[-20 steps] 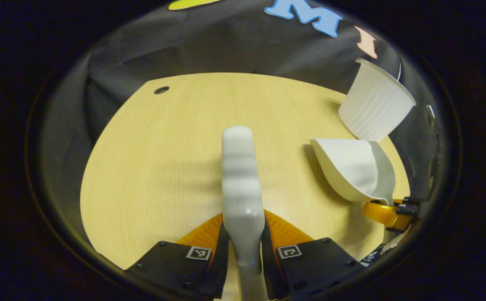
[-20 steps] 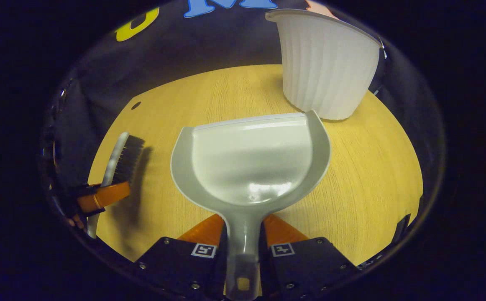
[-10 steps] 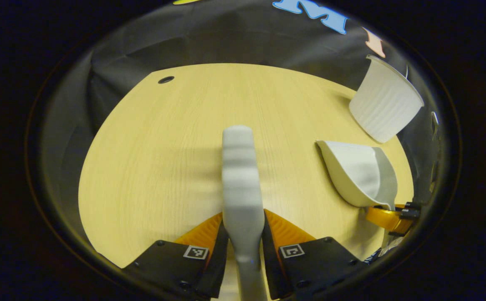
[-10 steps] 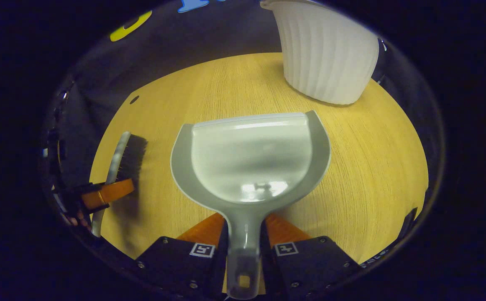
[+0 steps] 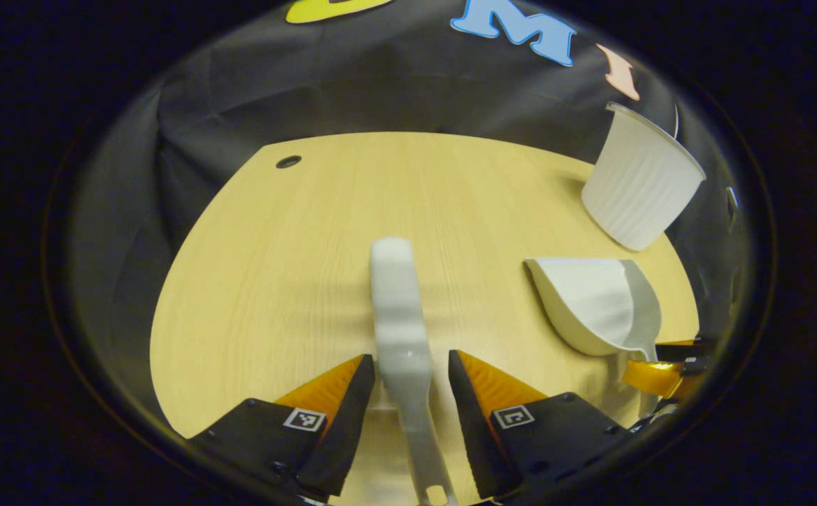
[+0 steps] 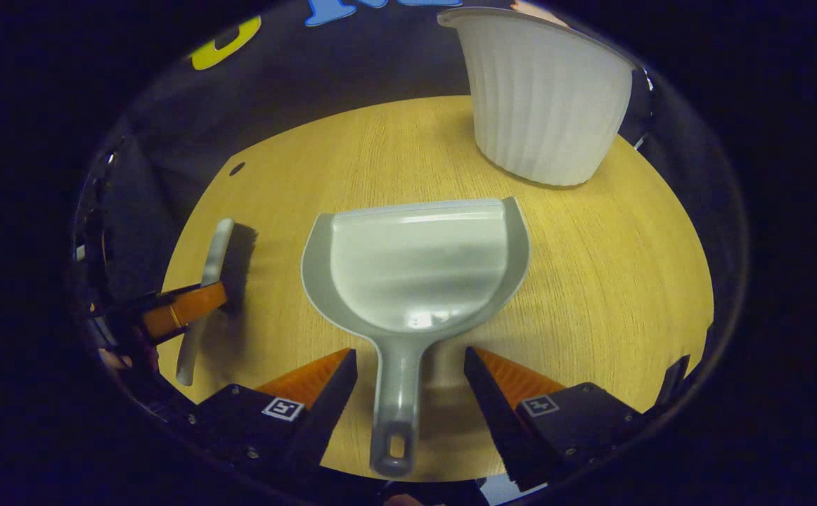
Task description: Pick up the small broom and dustpan from the desktop, sweep the trash into the dustpan with the broom, and then empty the trash into the garbage bin.
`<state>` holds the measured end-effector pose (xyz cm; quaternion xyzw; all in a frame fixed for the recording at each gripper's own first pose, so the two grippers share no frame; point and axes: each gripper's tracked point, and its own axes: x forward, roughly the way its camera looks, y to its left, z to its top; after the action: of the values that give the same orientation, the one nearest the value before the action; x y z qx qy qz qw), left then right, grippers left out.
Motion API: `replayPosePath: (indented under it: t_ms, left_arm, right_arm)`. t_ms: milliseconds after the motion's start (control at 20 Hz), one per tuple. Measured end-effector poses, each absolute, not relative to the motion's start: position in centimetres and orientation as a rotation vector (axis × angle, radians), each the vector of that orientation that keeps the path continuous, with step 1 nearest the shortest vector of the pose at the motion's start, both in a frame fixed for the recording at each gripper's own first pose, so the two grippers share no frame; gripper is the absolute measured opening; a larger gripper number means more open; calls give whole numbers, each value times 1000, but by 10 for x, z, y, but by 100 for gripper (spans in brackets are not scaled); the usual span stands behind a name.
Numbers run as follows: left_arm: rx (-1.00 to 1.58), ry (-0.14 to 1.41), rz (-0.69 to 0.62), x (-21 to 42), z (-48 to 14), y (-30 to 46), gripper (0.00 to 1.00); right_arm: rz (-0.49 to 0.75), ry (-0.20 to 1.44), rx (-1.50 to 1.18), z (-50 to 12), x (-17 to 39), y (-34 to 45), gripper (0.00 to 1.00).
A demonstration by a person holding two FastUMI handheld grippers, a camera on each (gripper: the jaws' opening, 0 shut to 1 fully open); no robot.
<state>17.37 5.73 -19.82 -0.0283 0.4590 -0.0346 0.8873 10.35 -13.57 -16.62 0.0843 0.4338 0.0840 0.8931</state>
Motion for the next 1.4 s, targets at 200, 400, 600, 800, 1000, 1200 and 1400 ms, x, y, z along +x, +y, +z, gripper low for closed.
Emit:
replayPosePath:
  t_ms: [200,400,600,800,1000,1200,1400]
  left_arm:
    - [-51,839,-39,175,-168,56,97]
    - [-72,667,-8,188,-116,53,95]
    - [-78,454,18,196,-58,46,96]
    - [-54,266,5,195,3,32,96]
    - [-58,118,-24,187,54,21,95]
    - [-96,67,-31,178,74,19,96]
    - [-103,45,-44,176,86,18,95]
  right_arm:
    - [165,811,173,-128,106,-154,97]
    - [169,637,105,-72,113,-173,97]
    - [167,424,27,-24,119,-188,97]
    - [147,209,-17,21,120,-199,97]
    - [136,75,-1,61,112,-201,97]
    - [90,8,-15,73,109,-205,97]
    - [43,-18,-16,77,104,-210,97]
